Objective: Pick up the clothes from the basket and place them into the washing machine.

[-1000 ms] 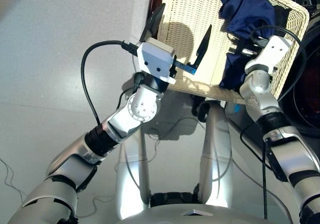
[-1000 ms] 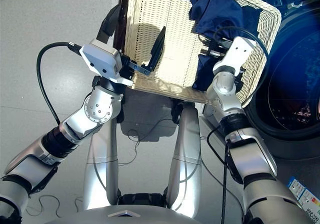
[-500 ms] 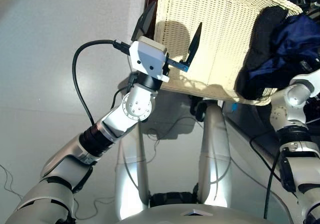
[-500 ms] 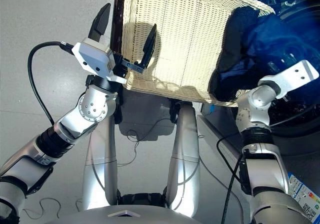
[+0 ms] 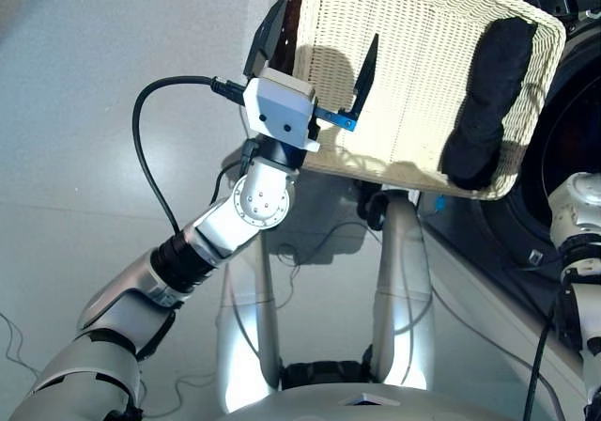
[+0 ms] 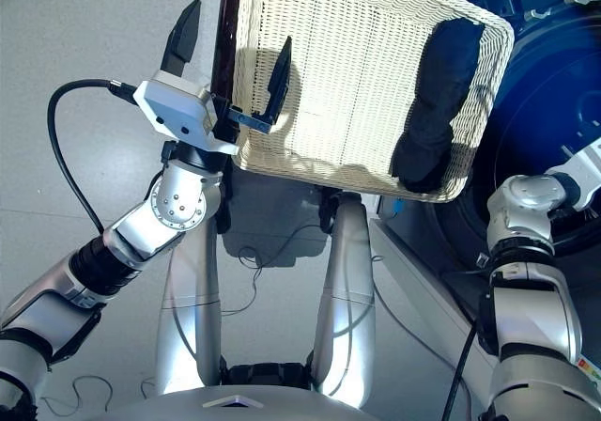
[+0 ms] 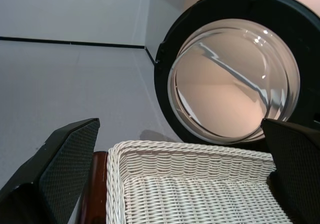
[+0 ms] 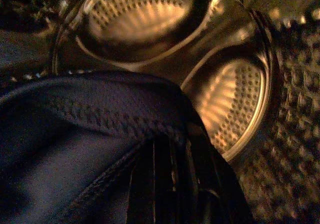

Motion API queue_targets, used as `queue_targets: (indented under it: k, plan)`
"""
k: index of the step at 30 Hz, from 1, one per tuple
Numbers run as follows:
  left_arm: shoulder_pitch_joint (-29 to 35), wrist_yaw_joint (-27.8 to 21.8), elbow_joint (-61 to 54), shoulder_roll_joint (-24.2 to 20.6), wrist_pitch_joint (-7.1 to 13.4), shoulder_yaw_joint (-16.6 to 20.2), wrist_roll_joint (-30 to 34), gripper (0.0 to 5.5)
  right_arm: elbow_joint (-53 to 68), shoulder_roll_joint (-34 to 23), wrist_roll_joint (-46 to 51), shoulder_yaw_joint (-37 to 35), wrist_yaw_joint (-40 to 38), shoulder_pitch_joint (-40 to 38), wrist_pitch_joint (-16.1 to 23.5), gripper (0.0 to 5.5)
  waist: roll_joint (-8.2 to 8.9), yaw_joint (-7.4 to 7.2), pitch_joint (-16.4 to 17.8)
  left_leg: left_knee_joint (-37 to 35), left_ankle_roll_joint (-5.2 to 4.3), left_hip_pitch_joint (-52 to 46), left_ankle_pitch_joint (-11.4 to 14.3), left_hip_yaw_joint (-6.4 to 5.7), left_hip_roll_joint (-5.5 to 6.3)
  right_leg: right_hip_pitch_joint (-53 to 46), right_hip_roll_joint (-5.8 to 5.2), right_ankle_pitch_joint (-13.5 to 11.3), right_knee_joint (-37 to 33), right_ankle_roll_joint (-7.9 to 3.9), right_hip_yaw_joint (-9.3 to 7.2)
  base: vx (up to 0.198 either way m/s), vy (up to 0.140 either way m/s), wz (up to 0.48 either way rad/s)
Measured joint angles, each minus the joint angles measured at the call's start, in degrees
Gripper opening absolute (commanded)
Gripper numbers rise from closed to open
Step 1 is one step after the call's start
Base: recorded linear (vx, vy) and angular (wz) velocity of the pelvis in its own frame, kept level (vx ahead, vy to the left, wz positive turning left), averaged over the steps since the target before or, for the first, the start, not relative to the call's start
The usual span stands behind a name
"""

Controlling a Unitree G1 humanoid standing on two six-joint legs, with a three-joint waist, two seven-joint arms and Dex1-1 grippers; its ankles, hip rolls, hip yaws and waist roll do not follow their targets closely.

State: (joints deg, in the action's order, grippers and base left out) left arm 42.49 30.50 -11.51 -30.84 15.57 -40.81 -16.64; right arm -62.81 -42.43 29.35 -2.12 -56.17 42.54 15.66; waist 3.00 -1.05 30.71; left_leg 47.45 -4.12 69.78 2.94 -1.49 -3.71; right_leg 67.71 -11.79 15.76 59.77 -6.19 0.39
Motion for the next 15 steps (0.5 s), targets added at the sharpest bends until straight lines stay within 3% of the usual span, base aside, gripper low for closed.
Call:
queue_targets:
  k: [9,10,11,15]
  plan:
    - [0.90,0.60,0.00,-0.06,-0.07,-0.22,-0.07,5.50,-2.69,0.00,6.68,0.66,1.17,3.94,-0.25,0.00,0.00,0.15,0.00,0.26,0.54,-0.01,0.08,0.15,0.39,-0.15,-0.26,-0.12,-0.16,-0.51,0.52,0.000,0.000,0.000]
    - [0.96,0.63,0.00,-0.11,-0.07,-0.49,-0.08,5.50,-2.93,0.00,7.16,1.20,1.68,4.36,-0.34,2.01,0.00,0.14,0.00,0.48,0.63,-0.01,0.15,0.19,0.39,-0.20,-0.26,-0.16,-0.15,-0.58,0.59,0.000,0.000,0.000]
    - [0.91,0.61,0.00,-0.18,-0.07,-0.77,-0.11,5.50,-2.83,-0.02,7.89,1.87,2.80,4.87,-0.43,5.50,-0.01,0.04,0.00,0.59,0.71,-0.01,0.22,0.23,0.37,-0.25,-0.24,-0.18,-0.14,-0.67,0.65,0.000,0.000,0.000]
    - [0.91,0.46,0.00,-0.31,-0.07,-1.07,-0.13,5.50,-2.47,-0.05,9.90,2.67,5.68,6.02,-0.41,5.50,-0.01,-0.35,0.00,0.59,0.73,-0.01,0.22,0.32,0.32,-0.21,-0.15,-0.24,-0.15,-0.76,0.87,0.000,0.000,0.000]
